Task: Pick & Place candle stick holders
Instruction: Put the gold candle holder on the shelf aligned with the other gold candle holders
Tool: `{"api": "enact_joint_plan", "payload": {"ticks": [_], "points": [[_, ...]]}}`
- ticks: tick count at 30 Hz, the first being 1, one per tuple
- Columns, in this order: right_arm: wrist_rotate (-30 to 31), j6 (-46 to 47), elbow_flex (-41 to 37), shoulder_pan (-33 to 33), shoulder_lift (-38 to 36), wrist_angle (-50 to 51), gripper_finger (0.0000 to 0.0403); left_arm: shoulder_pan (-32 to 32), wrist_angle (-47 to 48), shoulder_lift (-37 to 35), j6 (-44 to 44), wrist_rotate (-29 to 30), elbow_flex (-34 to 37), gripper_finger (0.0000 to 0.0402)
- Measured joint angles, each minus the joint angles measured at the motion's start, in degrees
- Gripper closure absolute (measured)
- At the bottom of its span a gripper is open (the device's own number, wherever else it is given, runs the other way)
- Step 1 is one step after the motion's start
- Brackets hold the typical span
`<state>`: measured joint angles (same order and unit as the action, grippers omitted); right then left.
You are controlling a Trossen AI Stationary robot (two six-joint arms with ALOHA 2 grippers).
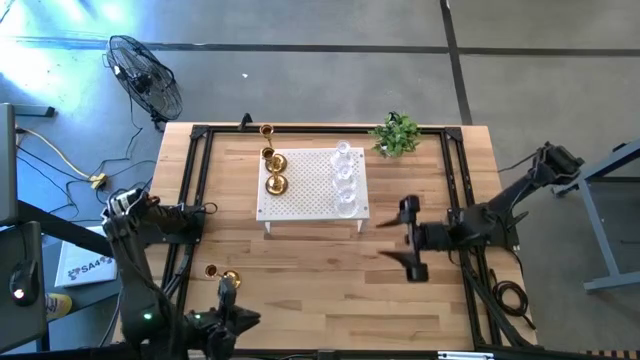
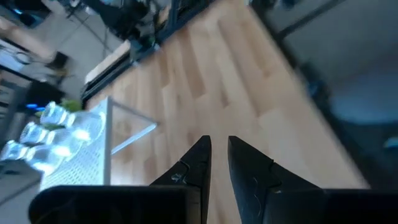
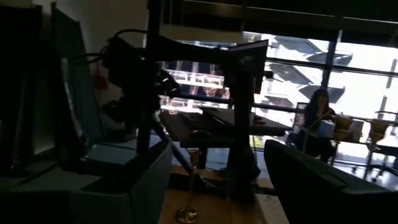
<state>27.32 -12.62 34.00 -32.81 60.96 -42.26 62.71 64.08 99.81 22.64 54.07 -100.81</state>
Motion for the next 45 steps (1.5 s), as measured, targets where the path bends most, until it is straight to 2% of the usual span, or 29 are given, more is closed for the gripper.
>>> {"api": "enact_joint_plan", "payload": {"ticks": [3,5,9,12,17,21,26,31,33,38,45], "points": [[-3.98,0.04,0.02,-1.58,0.70,0.07,0.0155,0.11,0.26,-0.02,0.32,-3.27,-5.16,0.0351],[-3.98,0.05,0.02,-2.52,1.30,0.16,0.0154,0.56,2.29,-0.02,3.13,-7.48,-8.47,0.0351],[-3.36,0.11,0.02,-3.45,2.48,1.36,0.0153,1.16,10.19,-0.13,15.40,-22.25,-13.91,0.0351],[-3.28,0.12,0.01,-3.71,3.14,1.84,0.0155,2.14,15.88,-0.02,26.71,-32.39,-14.40,0.0351],[-2.74,2.08,0.02,-3.68,3.18,3.15,0.0153,5.64,18.94,0.07,42.78,-37.79,-9.74,0.0351],[-1.82,2.10,0.02,-3.68,3.18,3.46,0.0155,9.68,18.35,-0.02,50.83,-36.97,-4.90,0.0351],[-0.78,2.10,0.02,-3.68,3.18,3.56,0.0153,15.24,18.19,0.02,58.84,-30.32,2.62,0.0351],[-0.72,2.12,0.02,-3.62,3.18,3.92,0.0156,16.54,17.62,-0.02,66.88,-23.50,9.66,0.0351],[-0.72,2.12,0.02,-3.62,3.18,4.02,0.0157,16.52,18.11,-0.22,67.21,-21.55,11.64,0.0351],[-0.74,2.25,0.02,-3.62,3.18,4.12,0.0157,15.38,18.79,0.09,66.51,-25.70,14.29,0.0351],[-0.71,2.56,0.02,-3.60,3.18,4.72,0.0158,13.76,19.00,0.09,59.81,-26.76,11.41,0.0351]]}}
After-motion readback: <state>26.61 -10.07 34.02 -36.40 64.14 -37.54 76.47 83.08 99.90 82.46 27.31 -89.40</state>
